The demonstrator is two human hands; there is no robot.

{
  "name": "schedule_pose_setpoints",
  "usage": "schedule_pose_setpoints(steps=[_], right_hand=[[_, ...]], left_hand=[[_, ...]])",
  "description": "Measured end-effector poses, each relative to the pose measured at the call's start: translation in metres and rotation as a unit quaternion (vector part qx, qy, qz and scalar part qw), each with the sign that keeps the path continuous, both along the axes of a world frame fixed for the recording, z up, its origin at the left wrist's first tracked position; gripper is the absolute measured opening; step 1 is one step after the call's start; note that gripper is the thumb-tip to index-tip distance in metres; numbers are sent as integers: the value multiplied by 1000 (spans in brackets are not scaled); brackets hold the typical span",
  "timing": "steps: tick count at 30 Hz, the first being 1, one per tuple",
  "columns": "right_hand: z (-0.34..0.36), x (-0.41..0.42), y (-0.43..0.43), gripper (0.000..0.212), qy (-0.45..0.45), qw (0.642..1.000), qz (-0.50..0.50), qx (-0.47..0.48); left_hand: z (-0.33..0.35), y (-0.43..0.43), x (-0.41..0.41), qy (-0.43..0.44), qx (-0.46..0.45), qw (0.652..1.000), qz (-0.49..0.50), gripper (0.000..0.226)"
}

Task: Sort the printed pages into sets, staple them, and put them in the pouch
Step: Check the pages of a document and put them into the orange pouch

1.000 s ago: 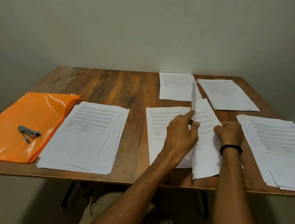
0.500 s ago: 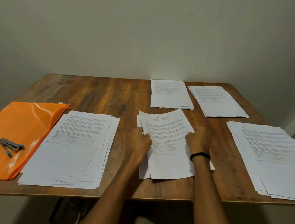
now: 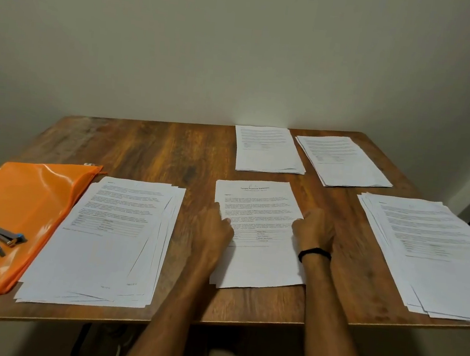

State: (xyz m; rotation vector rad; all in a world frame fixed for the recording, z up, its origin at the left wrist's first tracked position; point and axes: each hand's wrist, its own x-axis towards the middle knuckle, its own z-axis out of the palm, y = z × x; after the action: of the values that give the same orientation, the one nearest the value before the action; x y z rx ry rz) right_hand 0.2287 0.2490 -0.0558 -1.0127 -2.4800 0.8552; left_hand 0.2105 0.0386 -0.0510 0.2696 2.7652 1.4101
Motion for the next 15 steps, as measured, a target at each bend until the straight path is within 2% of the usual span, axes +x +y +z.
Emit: schedule_pose_setpoints(steps=[6,9,12,15], right_hand=[[-6,3,-15,20,-15,999,-28,16],[-4,5,-26,37,-83,993,-54,65],[-5,5,-37,67,-109,991,-22,80],[-14,3,-44,77,-121,989,-4,85]], left_hand=[[0,5,-2,17,-47,999,4,33],[-1,7,0,25,-73,997,7,34],[-1,13,2,27,-125,992,14,40],[-1,26,8,30,-136,990,-5,41]])
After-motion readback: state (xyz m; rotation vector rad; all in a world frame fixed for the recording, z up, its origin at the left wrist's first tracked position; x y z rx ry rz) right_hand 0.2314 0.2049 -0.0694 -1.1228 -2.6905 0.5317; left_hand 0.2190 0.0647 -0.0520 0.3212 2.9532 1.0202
